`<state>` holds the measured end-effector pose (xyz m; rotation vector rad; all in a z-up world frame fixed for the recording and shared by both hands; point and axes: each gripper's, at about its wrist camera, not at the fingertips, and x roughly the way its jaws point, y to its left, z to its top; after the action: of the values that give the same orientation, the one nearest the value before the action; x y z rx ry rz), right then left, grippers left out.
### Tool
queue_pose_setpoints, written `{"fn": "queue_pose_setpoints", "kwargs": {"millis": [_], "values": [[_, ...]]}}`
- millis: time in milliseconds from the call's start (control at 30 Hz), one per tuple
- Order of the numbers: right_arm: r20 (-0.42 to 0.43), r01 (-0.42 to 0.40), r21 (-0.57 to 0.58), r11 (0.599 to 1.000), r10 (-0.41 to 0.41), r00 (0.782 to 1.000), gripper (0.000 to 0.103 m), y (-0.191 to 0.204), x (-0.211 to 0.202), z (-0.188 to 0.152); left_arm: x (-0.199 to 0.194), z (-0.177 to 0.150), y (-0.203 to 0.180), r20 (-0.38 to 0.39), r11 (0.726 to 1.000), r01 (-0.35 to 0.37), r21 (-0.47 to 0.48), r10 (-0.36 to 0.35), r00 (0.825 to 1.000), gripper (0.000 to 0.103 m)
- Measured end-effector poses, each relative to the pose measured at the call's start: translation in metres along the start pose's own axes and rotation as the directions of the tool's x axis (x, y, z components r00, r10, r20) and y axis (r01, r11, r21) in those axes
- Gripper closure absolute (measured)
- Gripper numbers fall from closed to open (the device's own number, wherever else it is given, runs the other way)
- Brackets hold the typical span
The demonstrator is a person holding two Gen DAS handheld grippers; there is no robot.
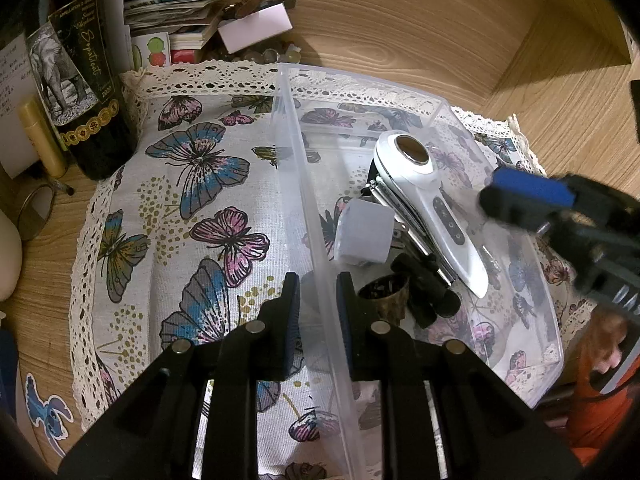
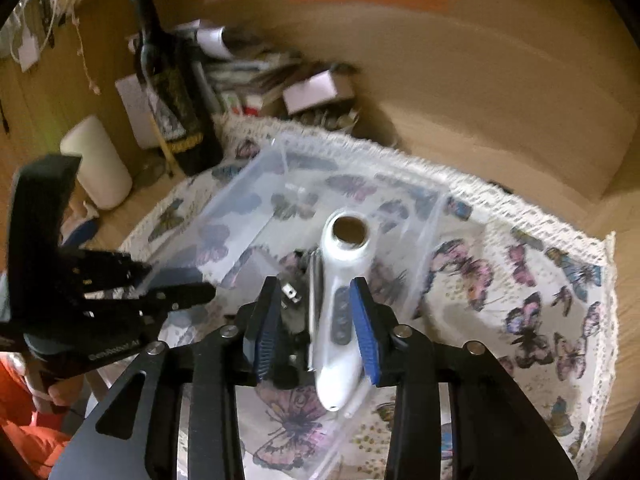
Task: Organize rigid objects
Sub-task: 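Place the black cylinder into the clear box and open the right tool, then grasp the set of keys on the cloth with the right tool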
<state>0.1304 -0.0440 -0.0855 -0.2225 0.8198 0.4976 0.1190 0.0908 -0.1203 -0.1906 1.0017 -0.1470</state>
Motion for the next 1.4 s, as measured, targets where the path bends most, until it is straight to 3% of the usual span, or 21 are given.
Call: {"fn": "queue_pose_setpoints", "kwargs": {"millis": [333, 633, 933, 1267, 1400], "values": [[0.089, 0.086, 0.107, 0.991, -0.096, 0.991, 0.070, -0.043, -0.036, 0.000, 0.000, 0.000, 0.000, -0.001, 1.000, 0.001, -0.001, -0.001, 1.000, 0.086], [-0.041, 0.131, 0.169, 0.977, -0.126, 0.991, 0.070, -0.074, -0.007, -0.033, 0.000, 0.000, 0.000, -0.001, 1.000, 0.001, -0.001, -0.001, 1.000, 0.086], [-0.161, 0.085, 0.189, 0.978, -0.055, 0.985, 0.070, -0.077, 0.029, -0.067, -0.001, 0.000, 0.000, -0.001, 1.000, 0.001, -0.002, -0.001, 1.000, 0.086], [-0.144, 0.162, 0.121, 0.979, -0.145, 0.979, 0.070, -0.069, 0.048, -0.061, -0.001, 0.000, 0.001, -0.001, 1.000, 0.002, -0.006, -0.002, 1.000, 0.086], [-0.126, 0.191, 0.116, 0.975, -0.176, 0.976, 0.082, -0.072, 0.047, -0.060, -0.002, 0.000, 0.002, 0.000, 1.000, 0.001, -0.005, -0.001, 1.000, 0.086]]}}
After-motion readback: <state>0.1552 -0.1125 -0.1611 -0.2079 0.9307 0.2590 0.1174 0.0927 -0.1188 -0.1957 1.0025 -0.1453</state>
